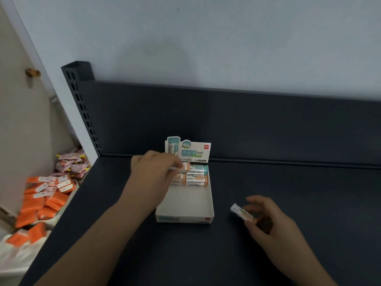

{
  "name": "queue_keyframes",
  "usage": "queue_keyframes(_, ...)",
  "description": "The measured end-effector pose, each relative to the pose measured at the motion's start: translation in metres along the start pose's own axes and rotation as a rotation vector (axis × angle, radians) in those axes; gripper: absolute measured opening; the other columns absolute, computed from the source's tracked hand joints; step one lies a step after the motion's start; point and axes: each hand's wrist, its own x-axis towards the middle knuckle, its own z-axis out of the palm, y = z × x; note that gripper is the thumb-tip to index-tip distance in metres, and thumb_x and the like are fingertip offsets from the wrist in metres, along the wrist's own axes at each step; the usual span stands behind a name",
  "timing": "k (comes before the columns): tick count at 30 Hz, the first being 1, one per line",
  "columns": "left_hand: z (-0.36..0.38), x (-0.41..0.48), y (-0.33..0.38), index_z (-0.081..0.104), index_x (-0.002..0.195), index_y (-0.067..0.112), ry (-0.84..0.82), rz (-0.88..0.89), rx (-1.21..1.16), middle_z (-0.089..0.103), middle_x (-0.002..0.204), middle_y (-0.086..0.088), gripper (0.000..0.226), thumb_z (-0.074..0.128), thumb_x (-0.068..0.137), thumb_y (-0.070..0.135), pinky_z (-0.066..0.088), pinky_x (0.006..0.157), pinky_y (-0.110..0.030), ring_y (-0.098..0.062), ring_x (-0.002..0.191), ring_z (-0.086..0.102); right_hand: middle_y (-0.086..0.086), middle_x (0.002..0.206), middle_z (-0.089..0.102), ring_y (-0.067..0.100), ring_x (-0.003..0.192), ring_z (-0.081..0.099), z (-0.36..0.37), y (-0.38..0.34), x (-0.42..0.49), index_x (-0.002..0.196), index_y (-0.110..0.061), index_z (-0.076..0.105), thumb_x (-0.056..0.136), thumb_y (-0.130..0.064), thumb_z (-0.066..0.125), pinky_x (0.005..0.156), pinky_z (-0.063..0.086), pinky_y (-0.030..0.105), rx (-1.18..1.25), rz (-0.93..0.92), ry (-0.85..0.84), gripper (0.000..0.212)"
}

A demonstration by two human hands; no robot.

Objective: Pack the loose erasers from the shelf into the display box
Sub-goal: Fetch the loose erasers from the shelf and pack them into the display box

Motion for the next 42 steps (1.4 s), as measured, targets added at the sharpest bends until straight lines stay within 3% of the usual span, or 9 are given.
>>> queue_keyframes(4,0.023,0.015,-0.002,0.059,0.112,0.037,-0.124,0.088,0.083,0.064,0.112,0.014,0.022,0.055,0.094,0.025,0.029,0.094,-0.029,-0.009,0.105,0.054,-0.028,0.104,0.064,0.002,0.086,0.063,-0.010,0.002,0.005,0.108,-0.047,0.051,0.083,-0.012,0.071,0.071,0.047,0.013,-0.005,-0.002,0.034,0.047)
queue_keyframes(8,0.037,0.017,-0.012,0.064,0.099,0.033,-0.080,0.104,0.150,0.068,0.095,0.011,0.021,0.068,0.083,0.019,0.043,0.078,-0.029,-0.010,0.081,0.060,-0.026,0.101,0.066,0.003,0.079,0.063,-0.012,0.002,0.008,0.110,-0.046,0.051,0.083,-0.012,0.071,0.068,0.049,0.017,0.025,-0.001,0.048,0.048)
queue_keyframes(15,0.042,0.008,-0.021,0.070,0.086,0.031,0.020,0.123,0.190,0.071,0.083,0.012,0.022,0.079,0.071,0.017,0.038,0.074,-0.032,-0.013,0.073,0.064,-0.028,0.103,0.064,0.002,0.084,0.063,-0.006,-0.002,0.011,0.115,-0.048,0.046,0.085,-0.015,0.069,0.072,0.050,0.019,0.052,-0.014,0.006,0.051)
queue_keyframes(18,0.042,0.006,-0.023,0.071,0.087,0.032,0.041,0.132,0.171,0.071,0.088,0.012,0.022,0.077,0.074,0.016,0.032,0.076,-0.033,-0.014,0.076,0.064,-0.027,0.103,0.063,0.005,0.080,0.063,-0.005,-0.010,0.015,0.115,-0.051,0.044,0.085,-0.018,0.068,0.072,0.052,0.023,0.036,-0.044,-0.006,0.050)
queue_keyframes(23,0.042,0.004,-0.026,0.071,0.087,0.035,0.053,0.090,0.215,0.068,0.090,0.013,0.023,0.078,0.073,0.017,0.026,0.077,-0.032,-0.014,0.078,0.063,-0.024,0.103,0.063,-0.005,0.094,0.058,-0.004,-0.042,0.028,0.117,-0.049,0.045,0.087,-0.019,0.066,0.075,0.047,0.013,0.021,-0.148,-0.033,0.048)
queue_keyframes(30,0.041,0.004,-0.026,0.062,0.110,0.038,0.016,0.010,0.144,0.058,0.113,0.015,0.024,0.057,0.091,0.024,0.019,0.090,-0.030,-0.010,0.105,0.054,-0.020,0.116,0.059,-0.001,0.097,0.055,0.019,-0.085,0.081,0.125,-0.035,0.047,0.090,-0.016,0.062,0.084,0.049,0.020,-0.112,-0.367,-0.098,0.042)
queue_keyframes(34,0.042,0.005,-0.026,0.057,0.117,0.038,-0.019,-0.032,0.090,0.053,0.122,0.015,0.027,0.052,0.094,0.026,0.020,0.096,-0.029,-0.008,0.113,0.048,-0.015,0.117,0.059,0.002,0.093,0.054,0.046,-0.066,0.105,0.125,-0.030,0.051,0.092,-0.012,0.059,0.084,0.047,0.020,-0.134,-0.366,-0.124,0.039)
queue_keyframes(38,0.042,0.004,-0.027,0.056,0.119,0.038,-0.030,-0.048,0.052,0.051,0.122,0.015,0.026,0.052,0.095,0.028,0.022,0.096,-0.029,-0.008,0.113,0.046,-0.014,0.108,0.060,-0.003,0.094,0.053,0.059,-0.042,0.106,0.114,-0.025,0.061,0.088,-0.012,0.066,0.081,0.040,0.004,-0.064,-0.372,-0.014,0.029)
queue_keyframes(42,0.041,0.005,-0.026,0.055,0.120,0.037,-0.055,-0.047,0.048,0.049,0.122,0.014,0.027,0.052,0.094,0.030,0.024,0.098,-0.031,-0.009,0.114,0.044,-0.015,0.099,0.059,0.000,0.093,0.055,0.060,-0.033,0.109,0.110,-0.023,0.064,0.087,-0.017,0.069,0.080,0.042,0.006,-0.079,-0.427,0.018,0.024)
